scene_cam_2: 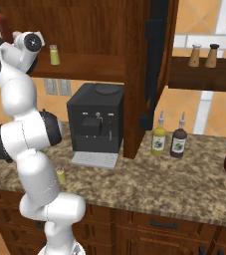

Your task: Put the shaker and condiment bottle from the counter next to their counterparts in the cabinet.

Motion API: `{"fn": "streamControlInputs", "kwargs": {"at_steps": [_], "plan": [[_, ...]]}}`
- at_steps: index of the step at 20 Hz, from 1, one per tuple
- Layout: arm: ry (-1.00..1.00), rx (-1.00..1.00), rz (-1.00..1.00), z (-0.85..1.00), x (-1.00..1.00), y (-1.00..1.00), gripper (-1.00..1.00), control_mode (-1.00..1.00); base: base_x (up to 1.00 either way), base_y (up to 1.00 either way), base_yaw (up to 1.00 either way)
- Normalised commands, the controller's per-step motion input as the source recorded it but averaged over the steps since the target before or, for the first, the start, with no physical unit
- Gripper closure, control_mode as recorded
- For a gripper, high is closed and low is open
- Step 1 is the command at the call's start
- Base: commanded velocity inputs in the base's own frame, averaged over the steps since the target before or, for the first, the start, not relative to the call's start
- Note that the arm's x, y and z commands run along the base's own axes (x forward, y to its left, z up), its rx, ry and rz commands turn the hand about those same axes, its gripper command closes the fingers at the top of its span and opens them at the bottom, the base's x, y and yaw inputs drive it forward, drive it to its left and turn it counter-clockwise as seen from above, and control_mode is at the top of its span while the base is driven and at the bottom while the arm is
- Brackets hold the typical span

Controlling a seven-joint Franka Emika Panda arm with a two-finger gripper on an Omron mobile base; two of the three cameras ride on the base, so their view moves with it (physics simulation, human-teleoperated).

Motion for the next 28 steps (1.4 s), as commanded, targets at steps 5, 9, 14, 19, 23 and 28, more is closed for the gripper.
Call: {"fn": "streamControlInputs", "kwargs": {"at_steps": [5, 9, 14, 19, 23, 28], "plan": [[0.0, 0.0, 0.0, 0.0, 0.51, 0.18, 1.0, -1.0, 0.0, 0.0, 0.0], [-0.01, 0.0, 0.0, -0.11, 0.25, 0.13, 1.0, -1.0, 0.0, 0.0, 0.0], [-0.01, 0.0, 0.0, -0.31, 0.15, 0.23, 1.0, -1.0, 0.0, 0.0, 0.0], [0.0, 0.0, 0.0, -0.26, 0.24, 0.15, -1.0, -1.0, 0.0, 0.0, 0.0], [-0.05, 0.0, 0.0, -0.25, 0.3, 0.06, -1.0, -1.0, 0.0, 0.0, 0.0], [-0.07, 0.0, 0.0, -0.32, 0.34, 0.08, -1.0, -1.0, 0.0, 0.0, 0.0]]}}
